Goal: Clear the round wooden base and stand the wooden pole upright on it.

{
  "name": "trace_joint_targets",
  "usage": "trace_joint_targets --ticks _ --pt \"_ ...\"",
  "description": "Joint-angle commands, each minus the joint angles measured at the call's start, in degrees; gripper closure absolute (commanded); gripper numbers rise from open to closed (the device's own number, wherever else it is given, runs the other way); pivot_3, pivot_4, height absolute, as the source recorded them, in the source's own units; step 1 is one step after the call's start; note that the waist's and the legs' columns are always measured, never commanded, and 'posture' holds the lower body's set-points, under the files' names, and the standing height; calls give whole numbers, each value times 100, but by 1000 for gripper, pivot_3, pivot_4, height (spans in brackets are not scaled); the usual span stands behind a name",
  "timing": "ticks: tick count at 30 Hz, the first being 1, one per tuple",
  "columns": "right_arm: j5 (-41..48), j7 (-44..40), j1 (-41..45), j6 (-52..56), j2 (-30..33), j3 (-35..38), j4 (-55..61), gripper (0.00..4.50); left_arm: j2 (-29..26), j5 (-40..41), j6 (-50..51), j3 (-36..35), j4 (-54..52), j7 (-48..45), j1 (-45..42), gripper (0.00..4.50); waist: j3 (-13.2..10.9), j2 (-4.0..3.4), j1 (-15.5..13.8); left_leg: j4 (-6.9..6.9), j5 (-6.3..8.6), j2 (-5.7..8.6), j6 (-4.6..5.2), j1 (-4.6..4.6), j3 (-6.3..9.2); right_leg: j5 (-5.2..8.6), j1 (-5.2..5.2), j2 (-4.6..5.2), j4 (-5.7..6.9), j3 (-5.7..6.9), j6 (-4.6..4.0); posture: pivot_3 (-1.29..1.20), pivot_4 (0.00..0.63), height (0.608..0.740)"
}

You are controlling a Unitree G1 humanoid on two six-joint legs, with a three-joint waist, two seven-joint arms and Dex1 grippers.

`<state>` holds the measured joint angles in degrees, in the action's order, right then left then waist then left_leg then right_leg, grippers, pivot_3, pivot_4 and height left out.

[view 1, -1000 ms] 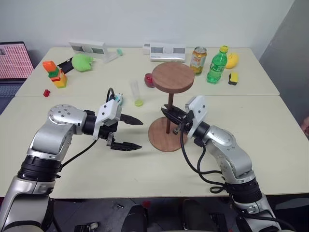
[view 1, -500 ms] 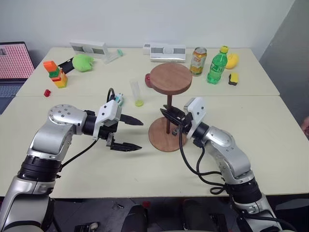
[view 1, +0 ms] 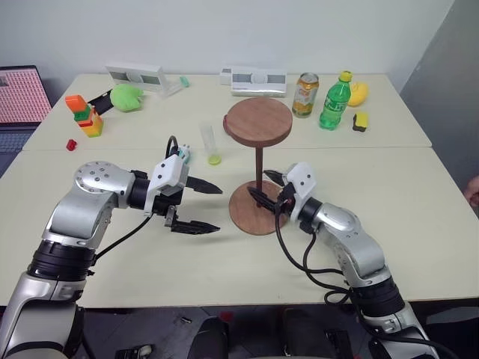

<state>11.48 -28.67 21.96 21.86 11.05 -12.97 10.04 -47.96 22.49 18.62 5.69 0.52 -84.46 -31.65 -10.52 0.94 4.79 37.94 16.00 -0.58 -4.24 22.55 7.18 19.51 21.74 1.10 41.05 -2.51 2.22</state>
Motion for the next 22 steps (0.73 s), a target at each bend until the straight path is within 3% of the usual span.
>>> trace_joint_targets --ticks 1,3,5,12,22 --pt "119 -31 47 23 28 147 394 390 -19 54 -51 -70 -76 -48 -57 0 0 0 0 0 0 0 0 0 0 0 0 0 0 0 0 0 150 740" --pt "176 -93 -9 102 104 182 514 29 -13 57 -46 -60 -80 -54 -51 0 0 0 -1 0 0 0 0 0 1 0 0 0 0 0 0 0 150 740" --pt "293 -241 -110 240 304 247 735 29 -13 94 48 -38 -106 -72 -46 0 0 0 -1 0 0 0 0 1 1 0 0 0 -1 0 0 0 150 740" --pt "1467 -1478 -607 1323 1984 941 2079 29 -132 214 249 -194 -147 -67 123 0 -1 -1 -30 1 1 4 2 10 6 0 -2 5 -10 5 0 0 150 740" --pt "2187 -2428 -959 1599 3515 1938 2201 29 -214 427 601 -514 -238 258 255 0 -4 0 -34 1 2 2 4 11 5 0 -6 2 -15 6 0 0 150 740"
